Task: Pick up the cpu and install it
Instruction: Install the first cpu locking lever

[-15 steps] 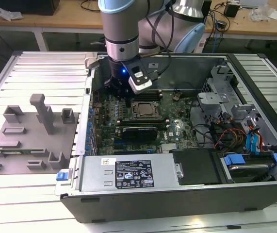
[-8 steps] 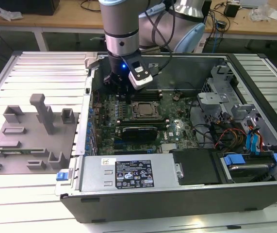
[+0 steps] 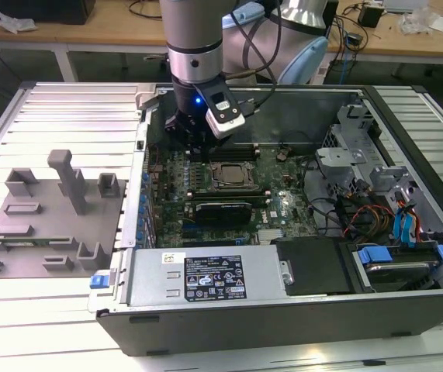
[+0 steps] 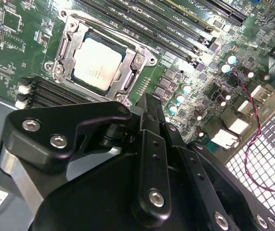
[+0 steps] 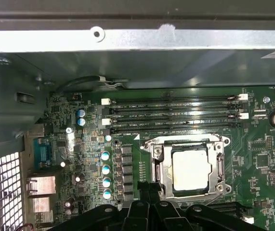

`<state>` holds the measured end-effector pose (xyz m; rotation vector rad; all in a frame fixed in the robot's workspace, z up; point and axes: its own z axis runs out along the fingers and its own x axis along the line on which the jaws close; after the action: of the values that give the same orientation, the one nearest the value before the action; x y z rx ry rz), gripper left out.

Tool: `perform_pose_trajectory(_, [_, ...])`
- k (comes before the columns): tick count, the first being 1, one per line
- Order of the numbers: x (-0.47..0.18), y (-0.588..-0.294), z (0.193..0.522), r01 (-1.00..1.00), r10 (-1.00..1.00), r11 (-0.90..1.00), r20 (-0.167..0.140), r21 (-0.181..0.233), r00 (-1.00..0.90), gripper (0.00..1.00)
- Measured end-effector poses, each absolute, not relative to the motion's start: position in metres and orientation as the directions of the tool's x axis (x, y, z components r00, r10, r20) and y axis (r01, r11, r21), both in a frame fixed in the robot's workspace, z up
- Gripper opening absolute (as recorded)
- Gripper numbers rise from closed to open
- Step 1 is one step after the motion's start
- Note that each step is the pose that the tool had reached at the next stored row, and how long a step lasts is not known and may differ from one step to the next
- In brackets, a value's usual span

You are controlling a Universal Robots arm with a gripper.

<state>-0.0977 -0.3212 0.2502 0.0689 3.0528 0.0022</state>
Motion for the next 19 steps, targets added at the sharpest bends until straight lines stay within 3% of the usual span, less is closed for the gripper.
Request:
perform_pose_trajectory(6, [-0.104, -0.321, 0.25, 0.045, 0.045, 0.999, -0.088, 0.005, -0.995, 0.11])
perform_pose_trajectory(13, [-0.11, -0.321, 0.25, 0.048, 0.055, 0.995, -0.084, 0.087, -0.995, 0.11])
perform_pose_trajectory(19, [-0.114, -0.321, 0.25, 0.05, 0.065, 0.982, -0.078, 0.183, -0.995, 0.11])
